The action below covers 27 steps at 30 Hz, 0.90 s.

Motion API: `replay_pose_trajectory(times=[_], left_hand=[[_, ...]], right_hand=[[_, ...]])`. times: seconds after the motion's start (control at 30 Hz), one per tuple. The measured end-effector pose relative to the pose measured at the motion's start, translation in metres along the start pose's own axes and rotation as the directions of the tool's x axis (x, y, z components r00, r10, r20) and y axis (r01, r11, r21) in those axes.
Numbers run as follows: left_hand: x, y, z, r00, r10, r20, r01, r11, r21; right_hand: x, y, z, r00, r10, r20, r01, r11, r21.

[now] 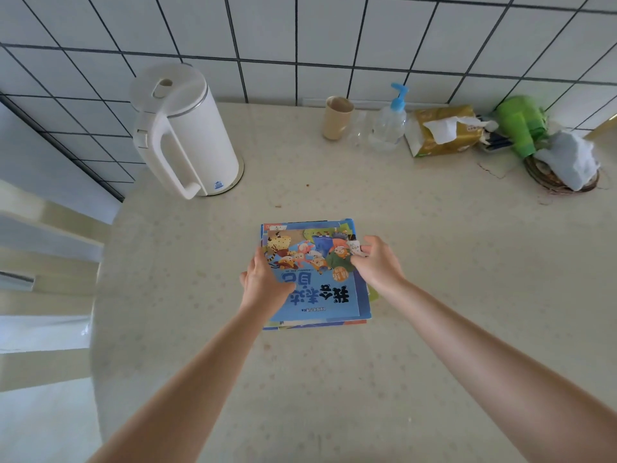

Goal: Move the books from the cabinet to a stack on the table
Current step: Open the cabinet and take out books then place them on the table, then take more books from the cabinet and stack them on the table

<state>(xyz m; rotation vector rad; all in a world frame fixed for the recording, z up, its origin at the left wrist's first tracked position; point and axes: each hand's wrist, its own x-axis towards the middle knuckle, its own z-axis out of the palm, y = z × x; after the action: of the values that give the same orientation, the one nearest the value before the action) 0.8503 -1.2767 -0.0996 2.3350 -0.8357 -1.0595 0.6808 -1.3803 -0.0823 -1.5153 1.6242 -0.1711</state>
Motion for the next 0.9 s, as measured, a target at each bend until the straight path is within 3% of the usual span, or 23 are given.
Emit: replay_pose_trajectory(times=[0.1,0.23,0.37,0.5,0.63,0.9], left_hand=[[-0.006,0.002,-0.008,0.995,0.073,-0.071,-0.072,0.997,0.017],[-0.020,0.009,-0.016,0.921,0.312,-0.232,-0.325,0.946,-0.018],[-0.051,0.026,-0.010,0.901,0.365,-0.234,-0.399,0.909,-0.118],[-0.093,0.032,0.027,0.868,0.474,-0.147,-0.494,0.854,-0.161],[-0.135,0.024,0.085,0.808,0.585,0.065,-0.572,0.807,-0.146],[-0.256,0.010,0.182,0.548,0.687,0.477,-0.760,0.647,-0.059]], right_hand=[[-0.016,0.010,-0.012,0.999,-0.034,-0.017,0.034,0.999,0.023],[-0.048,0.036,-0.030,0.993,-0.107,-0.057,0.107,0.994,-0.002],[-0.095,0.073,-0.042,0.981,-0.158,-0.115,0.157,0.987,-0.017],[-0.145,0.121,-0.050,0.962,-0.193,-0.195,0.183,0.981,-0.070],[-0.204,0.180,-0.061,0.943,-0.105,-0.316,0.092,0.994,-0.056],[-0.348,0.308,-0.061,0.835,0.130,-0.535,-0.104,0.991,0.079]])
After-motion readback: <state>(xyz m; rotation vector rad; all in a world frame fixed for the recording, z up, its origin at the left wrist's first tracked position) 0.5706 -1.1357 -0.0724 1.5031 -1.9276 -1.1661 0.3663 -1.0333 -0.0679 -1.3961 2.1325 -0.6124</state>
